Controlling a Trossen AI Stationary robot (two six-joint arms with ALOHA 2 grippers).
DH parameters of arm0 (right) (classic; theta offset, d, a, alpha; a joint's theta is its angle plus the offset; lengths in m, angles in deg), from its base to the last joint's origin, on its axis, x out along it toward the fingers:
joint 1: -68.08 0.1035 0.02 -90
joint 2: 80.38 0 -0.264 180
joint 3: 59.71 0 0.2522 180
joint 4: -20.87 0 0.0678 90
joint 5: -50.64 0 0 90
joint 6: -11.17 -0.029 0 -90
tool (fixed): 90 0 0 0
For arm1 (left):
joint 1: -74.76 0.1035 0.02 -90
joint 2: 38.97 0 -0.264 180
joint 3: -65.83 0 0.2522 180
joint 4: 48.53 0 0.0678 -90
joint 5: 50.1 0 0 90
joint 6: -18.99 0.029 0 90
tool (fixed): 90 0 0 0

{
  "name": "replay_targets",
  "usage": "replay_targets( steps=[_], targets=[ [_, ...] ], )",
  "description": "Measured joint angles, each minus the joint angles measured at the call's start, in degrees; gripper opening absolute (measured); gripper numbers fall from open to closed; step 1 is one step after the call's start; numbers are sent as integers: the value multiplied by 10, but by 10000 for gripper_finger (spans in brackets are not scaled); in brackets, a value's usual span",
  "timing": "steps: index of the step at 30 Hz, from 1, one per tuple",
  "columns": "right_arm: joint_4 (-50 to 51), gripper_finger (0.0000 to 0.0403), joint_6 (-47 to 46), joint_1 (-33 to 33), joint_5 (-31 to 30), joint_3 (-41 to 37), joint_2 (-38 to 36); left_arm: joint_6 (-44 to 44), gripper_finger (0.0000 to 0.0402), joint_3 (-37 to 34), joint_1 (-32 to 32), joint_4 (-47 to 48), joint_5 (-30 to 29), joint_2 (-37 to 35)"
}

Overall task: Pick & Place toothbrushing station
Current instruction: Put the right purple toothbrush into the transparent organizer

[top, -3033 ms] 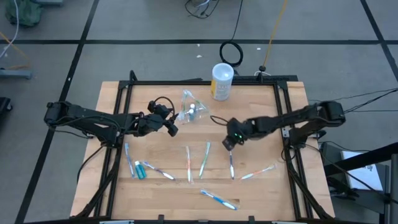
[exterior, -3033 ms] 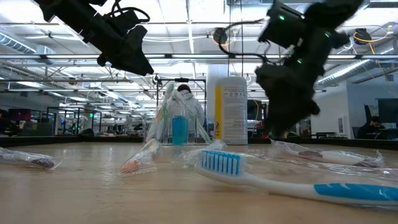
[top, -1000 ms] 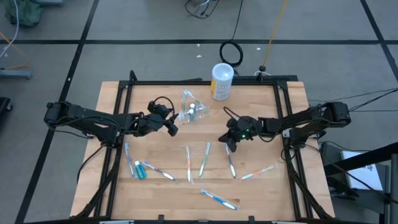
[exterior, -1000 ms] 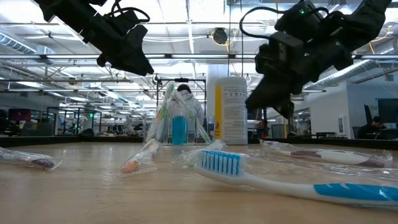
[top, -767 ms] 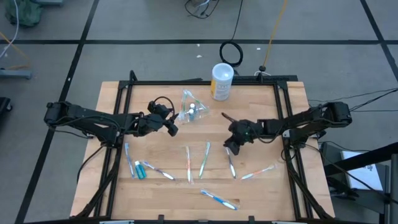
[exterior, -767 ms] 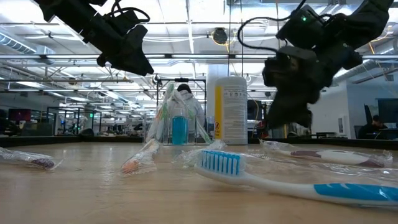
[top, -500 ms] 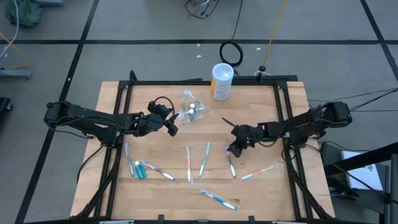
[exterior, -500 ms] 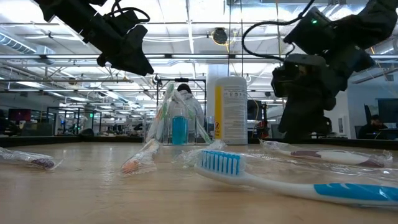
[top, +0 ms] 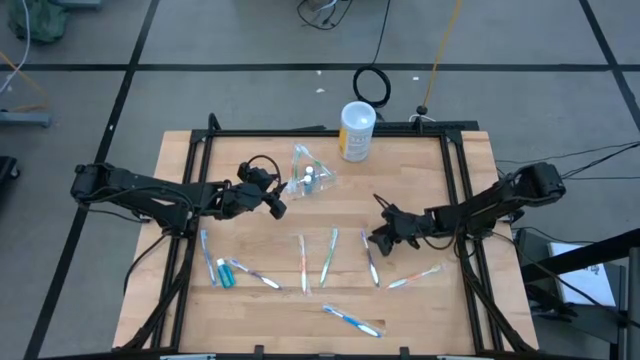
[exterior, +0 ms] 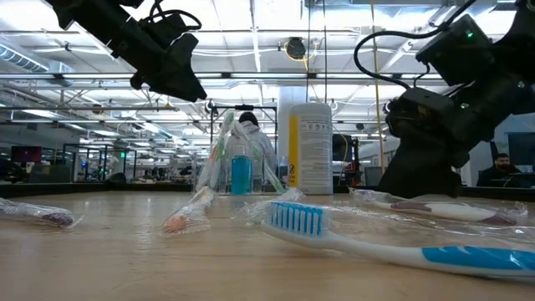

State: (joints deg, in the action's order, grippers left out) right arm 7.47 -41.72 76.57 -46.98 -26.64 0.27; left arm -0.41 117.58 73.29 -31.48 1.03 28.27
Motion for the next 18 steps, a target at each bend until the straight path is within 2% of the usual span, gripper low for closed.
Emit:
replay_targets(
  steps=[7,13,18],
  targets=[
    [-101,167,-5,17,-4,1,74,-3,161,0,0,0,0,0],
    [-108,163,28,18,-6,3,101,-2,161,0,0,0,0,0],
    [-102,129,71,17,3,13,103,-2,161,0,0,-1,0,0]
  ],
)
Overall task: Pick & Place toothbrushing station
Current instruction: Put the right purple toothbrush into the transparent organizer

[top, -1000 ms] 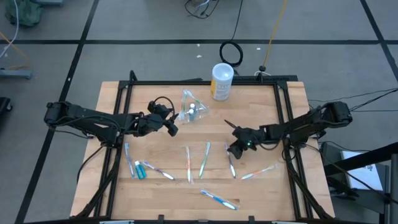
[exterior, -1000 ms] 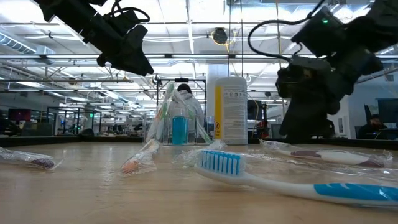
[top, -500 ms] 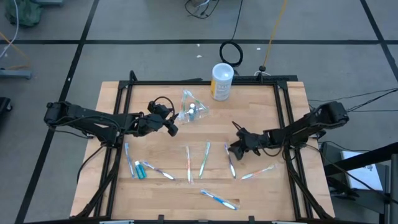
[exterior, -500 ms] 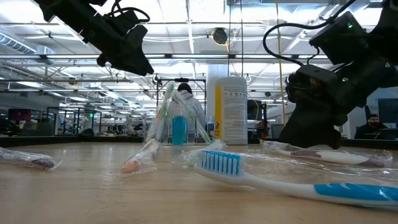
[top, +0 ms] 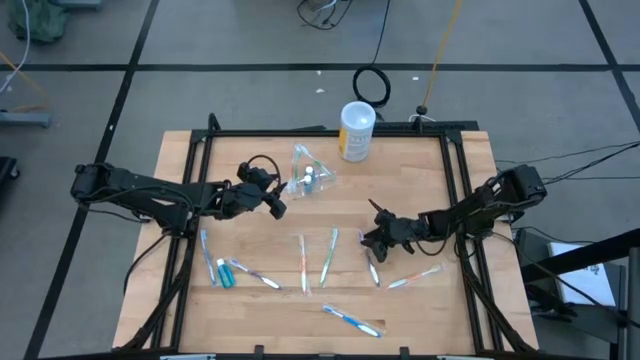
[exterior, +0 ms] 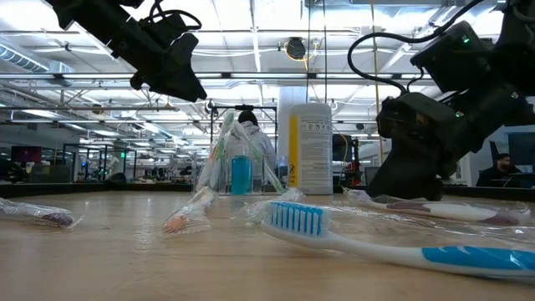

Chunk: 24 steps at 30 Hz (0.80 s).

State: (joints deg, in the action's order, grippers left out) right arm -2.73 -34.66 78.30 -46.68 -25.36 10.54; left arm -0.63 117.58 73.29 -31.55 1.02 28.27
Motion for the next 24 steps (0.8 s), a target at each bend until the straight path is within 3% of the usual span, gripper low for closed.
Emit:
replay_targets(
  steps=[10,14,21,24],
  targets=[
    [0,10,66,-16,53,21,2,0,161,0,0,0,0,0],
    [-47,5,126,-42,58,46,-6,1,161,0,0,0,0,0],
    [-226,1,340,-104,20,117,-16,2,161,0,1,-2,-1,0],
    [-290,1,489,-127,-17,152,-16,2,161,0,2,-3,0,0]
  ],
)
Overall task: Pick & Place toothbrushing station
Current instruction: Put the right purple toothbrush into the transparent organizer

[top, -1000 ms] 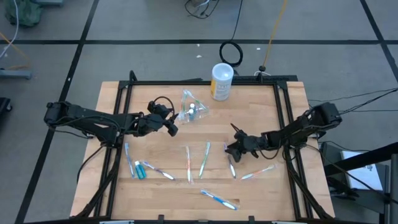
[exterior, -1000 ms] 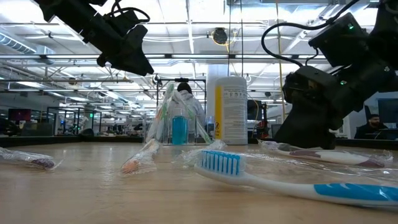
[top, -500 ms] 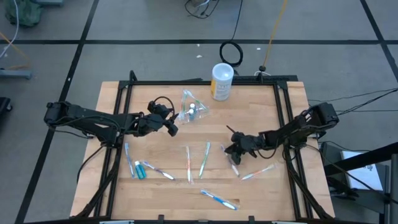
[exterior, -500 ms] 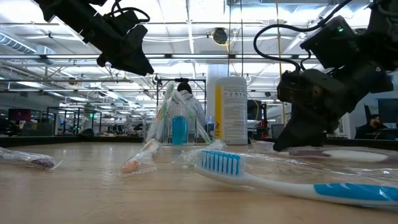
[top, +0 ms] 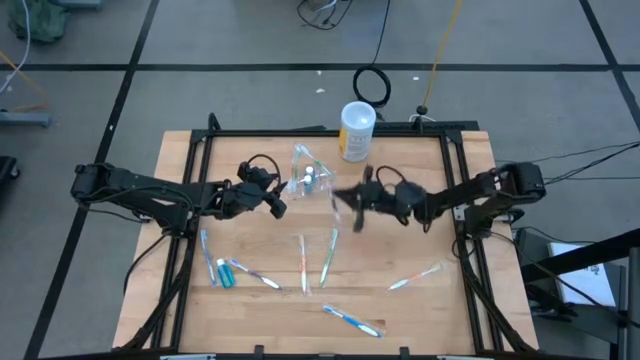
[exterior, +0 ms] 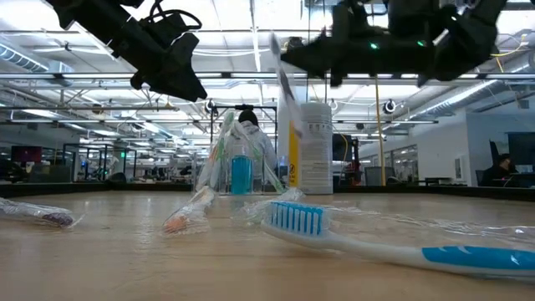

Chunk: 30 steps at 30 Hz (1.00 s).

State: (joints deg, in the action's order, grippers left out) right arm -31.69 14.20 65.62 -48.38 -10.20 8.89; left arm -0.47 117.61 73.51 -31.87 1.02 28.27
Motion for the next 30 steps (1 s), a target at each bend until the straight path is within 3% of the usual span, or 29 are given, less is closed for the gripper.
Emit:
replay_targets(
  steps=[3,5,11,17,23,30],
  targets=[
    [-15,1,128,-27,-17,37,0,0,161,0,1,0,0,0],
    [-15,1,157,-49,-12,62,0,2,161,0,2,0,0,0],
    [10,0,144,-117,32,120,36,2,161,0,3,0,0,0],
    [16,0,110,-163,30,127,98,-2,161,0,3,4,0,0],
    [16,0,111,-184,19,127,160,-2,161,0,3,5,5,0],
    [98,0,111,-180,14,127,172,1,161,0,3,5,6,0]
  ],
)
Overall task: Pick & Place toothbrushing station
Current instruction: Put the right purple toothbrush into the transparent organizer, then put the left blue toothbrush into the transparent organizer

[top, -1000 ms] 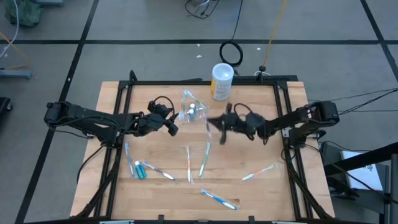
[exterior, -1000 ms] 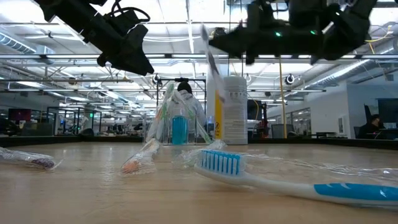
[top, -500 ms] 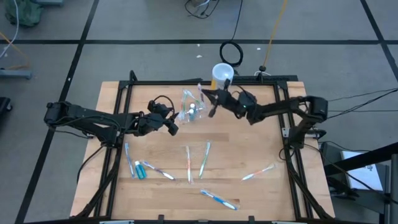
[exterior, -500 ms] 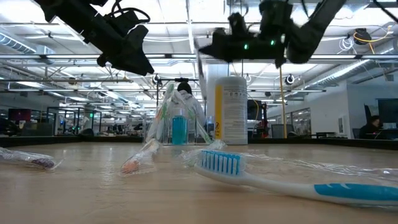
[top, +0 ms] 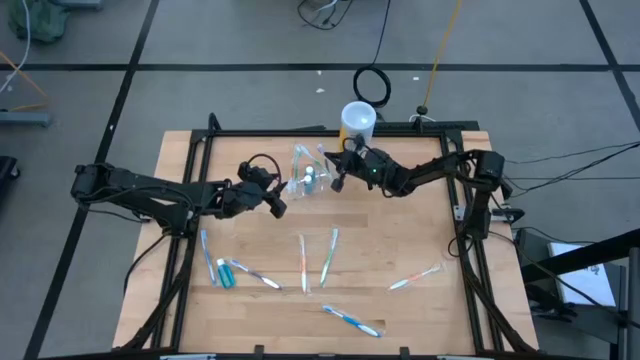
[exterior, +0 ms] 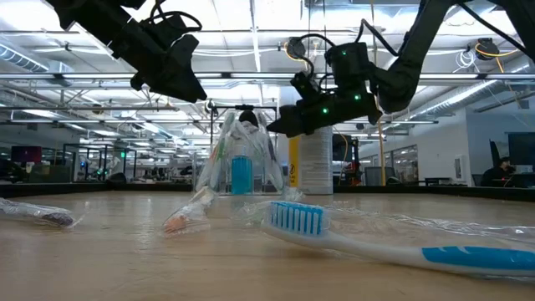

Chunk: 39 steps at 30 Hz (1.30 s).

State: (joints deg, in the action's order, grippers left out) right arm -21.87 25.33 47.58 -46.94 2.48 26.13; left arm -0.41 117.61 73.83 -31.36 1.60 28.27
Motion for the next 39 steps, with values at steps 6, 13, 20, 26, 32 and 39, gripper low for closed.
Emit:
replay_targets(
  steps=[6,13,20,26,32,39],
  targets=[
    [25,8,-19,14,0,0,1,-18,161,0,0,14,9,0],
    [21,47,-15,15,-1,0,0,-60,161,0,0,73,105,0],
    [31,97,-14,15,-1,-1,-16,-146,161,0,0,196,203,0],
    [134,119,-15,15,-1,-1,-101,-213,161,10,1,283,338,-26],
    [290,118,-39,15,1,-1,-205,-390,161,53,-3,480,470,-48],
    [396,115,-89,15,2,-1,-284,-603,161,27,-25,669,499,-42]
  ],
)
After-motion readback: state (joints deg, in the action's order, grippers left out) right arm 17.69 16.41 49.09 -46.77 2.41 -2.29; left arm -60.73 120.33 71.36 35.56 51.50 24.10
